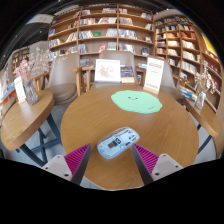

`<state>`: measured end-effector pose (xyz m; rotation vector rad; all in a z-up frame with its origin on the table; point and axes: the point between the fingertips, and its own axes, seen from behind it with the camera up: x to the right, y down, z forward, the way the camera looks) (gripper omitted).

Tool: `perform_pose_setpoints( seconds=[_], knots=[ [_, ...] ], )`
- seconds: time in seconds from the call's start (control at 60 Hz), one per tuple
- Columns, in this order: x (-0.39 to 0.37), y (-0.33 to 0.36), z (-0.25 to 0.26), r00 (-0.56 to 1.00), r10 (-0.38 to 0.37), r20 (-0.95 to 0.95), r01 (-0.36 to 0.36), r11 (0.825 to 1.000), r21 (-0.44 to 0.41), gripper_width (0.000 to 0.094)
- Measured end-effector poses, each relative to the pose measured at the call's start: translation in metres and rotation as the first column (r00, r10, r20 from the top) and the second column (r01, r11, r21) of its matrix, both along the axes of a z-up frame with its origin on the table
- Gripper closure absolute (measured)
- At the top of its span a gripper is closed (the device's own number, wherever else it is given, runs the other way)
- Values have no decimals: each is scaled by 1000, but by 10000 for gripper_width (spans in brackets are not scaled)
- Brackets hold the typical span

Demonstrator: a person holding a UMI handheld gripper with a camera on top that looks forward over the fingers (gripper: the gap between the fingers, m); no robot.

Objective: Arrange mouse

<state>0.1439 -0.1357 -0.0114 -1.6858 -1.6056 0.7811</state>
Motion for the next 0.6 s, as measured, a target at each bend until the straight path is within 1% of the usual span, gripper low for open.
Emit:
perform_pose_setpoints(
  seconds=[0.083, 0.3, 0.383, 0.55, 0.6],
  knots=[
    [-17, -4, 0, 1000, 0, 9, 0, 1000, -4, 84],
    [-63, -25, -2, 999, 40, 36, -39, 999, -26, 107],
    [-74, -30, -2, 998, 53, 43, -52, 998, -26, 135],
    [-75, -35, -1, 997, 75, 29, -75, 997, -21, 243],
    [-75, -36, -1, 996, 83, 23, -82, 996, -18, 316]
  ],
)
